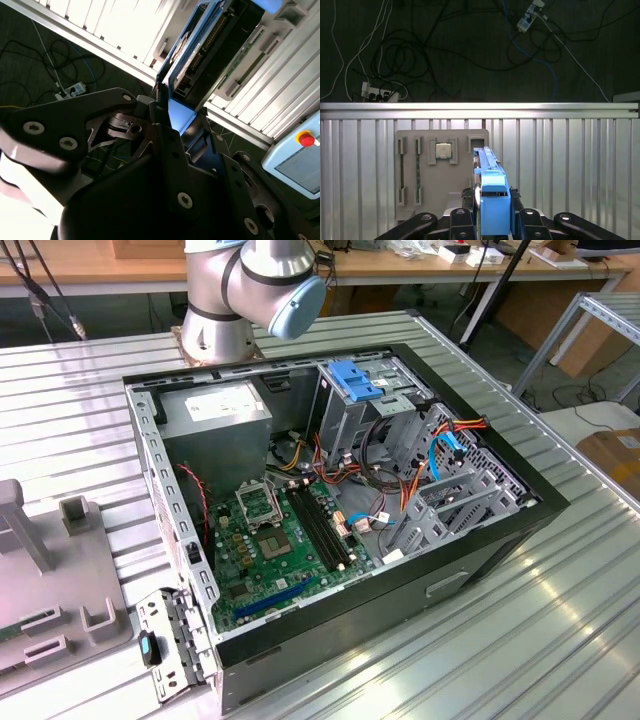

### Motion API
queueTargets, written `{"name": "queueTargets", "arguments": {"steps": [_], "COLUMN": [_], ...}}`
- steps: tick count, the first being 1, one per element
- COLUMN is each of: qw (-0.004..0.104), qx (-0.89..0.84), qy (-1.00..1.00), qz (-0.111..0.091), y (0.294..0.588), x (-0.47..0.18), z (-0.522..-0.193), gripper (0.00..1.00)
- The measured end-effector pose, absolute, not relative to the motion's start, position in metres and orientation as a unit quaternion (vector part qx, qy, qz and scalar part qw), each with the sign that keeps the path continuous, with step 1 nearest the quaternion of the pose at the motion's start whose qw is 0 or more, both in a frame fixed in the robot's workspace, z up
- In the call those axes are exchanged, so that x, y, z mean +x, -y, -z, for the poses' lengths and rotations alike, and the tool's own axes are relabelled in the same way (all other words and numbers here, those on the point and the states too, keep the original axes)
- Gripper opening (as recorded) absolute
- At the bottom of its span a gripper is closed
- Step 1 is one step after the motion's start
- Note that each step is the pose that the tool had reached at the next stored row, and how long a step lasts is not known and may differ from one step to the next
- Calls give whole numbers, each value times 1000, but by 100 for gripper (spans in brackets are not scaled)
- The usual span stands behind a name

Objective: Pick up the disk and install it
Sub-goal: 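Pick up the disk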

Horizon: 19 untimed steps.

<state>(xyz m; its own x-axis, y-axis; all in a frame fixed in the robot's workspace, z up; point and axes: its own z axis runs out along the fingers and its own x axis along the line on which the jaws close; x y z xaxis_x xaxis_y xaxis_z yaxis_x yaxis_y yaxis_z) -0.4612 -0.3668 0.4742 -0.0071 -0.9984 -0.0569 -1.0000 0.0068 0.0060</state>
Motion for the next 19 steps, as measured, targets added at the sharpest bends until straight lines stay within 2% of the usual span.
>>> {"name": "queueTargets", "arguments": {"steps": [15,19], "qw": [18,18], "qx": [-704,-704], "qy": [-709,-709], "qz": [-22,-22], "y": [367,367], "x": [-461,-461], "z": [-475,-486], "gripper": [37,37]}}
